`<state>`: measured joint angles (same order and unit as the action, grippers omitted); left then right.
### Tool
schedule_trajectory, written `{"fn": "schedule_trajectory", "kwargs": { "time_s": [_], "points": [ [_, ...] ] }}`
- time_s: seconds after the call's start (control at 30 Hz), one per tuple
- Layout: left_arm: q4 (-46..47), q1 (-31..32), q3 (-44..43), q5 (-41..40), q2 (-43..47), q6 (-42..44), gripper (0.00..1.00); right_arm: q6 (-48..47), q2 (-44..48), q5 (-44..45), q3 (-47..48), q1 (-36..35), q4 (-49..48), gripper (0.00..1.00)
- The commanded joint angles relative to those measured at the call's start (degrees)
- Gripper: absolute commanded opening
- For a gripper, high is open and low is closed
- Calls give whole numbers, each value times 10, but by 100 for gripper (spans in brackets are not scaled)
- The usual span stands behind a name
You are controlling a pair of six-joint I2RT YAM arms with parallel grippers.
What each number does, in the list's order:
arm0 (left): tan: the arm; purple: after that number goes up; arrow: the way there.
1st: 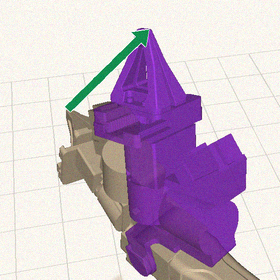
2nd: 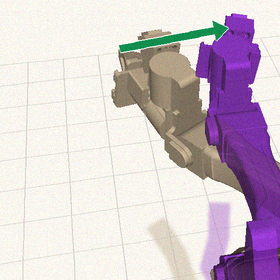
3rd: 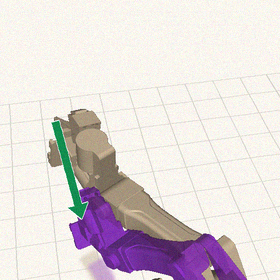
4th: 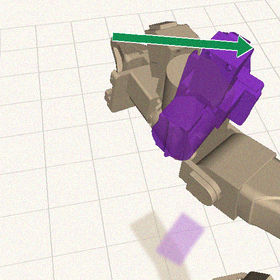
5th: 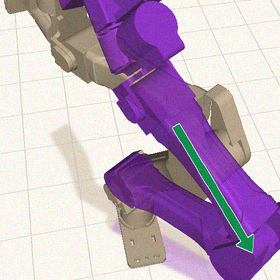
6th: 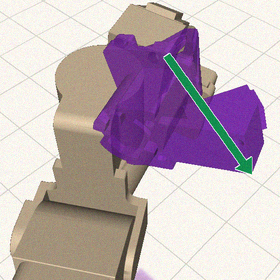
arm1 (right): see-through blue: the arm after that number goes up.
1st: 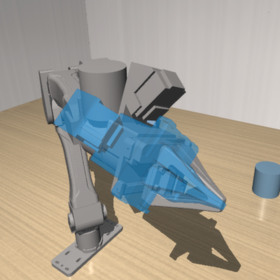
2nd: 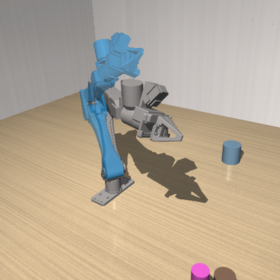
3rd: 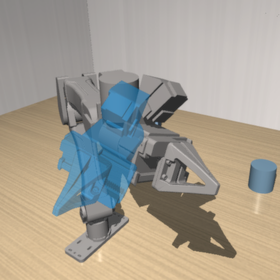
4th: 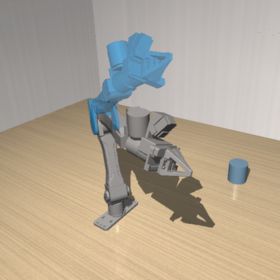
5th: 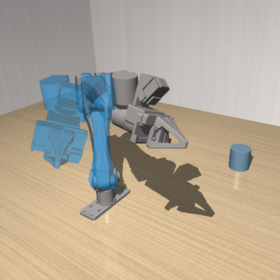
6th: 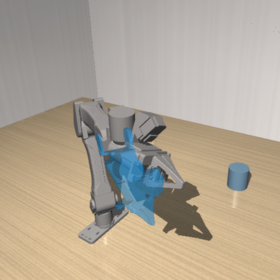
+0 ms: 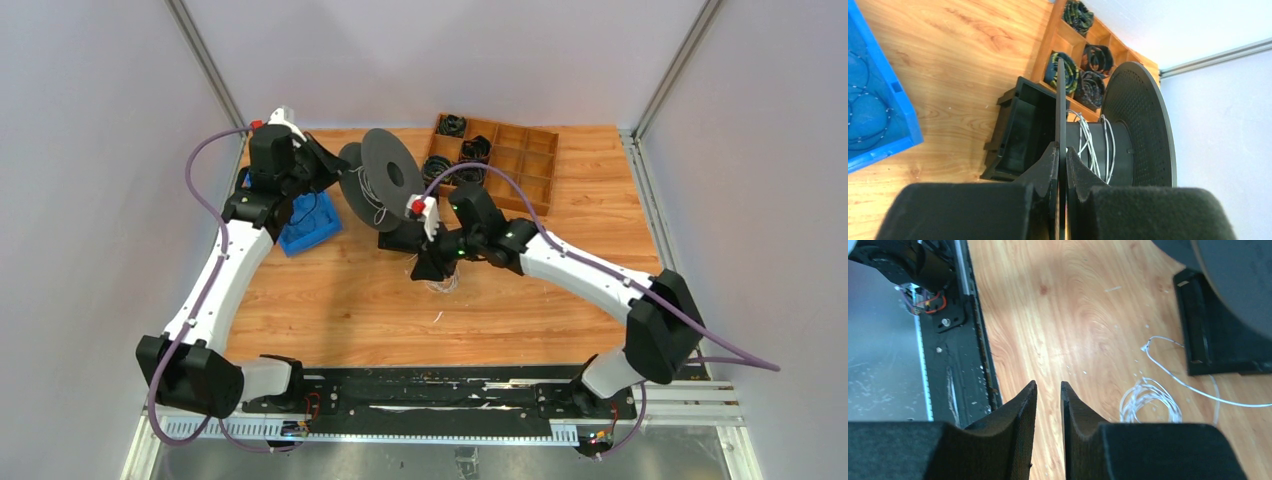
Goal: Wrap the cables
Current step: Wrap the cable around the cable reel.
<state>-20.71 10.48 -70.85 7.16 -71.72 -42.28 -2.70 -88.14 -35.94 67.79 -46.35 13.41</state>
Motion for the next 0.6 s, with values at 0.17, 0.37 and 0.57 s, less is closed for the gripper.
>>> {"fn": "schedule_trajectory", "kwargs": {
  "time_s": [0.17,0.37,0.57],
  "points": [
    [18,-17,-77,84,26,-46,0,-64,130,22,-113,105,-73,31],
    [17,-24,-116,113,32,-43,1,-36,154,60,-184,169,-144,42],
    [-5,-32,-237,158,28,-37,0,-37,108,28,-174,182,-163,45]
  ]
}}
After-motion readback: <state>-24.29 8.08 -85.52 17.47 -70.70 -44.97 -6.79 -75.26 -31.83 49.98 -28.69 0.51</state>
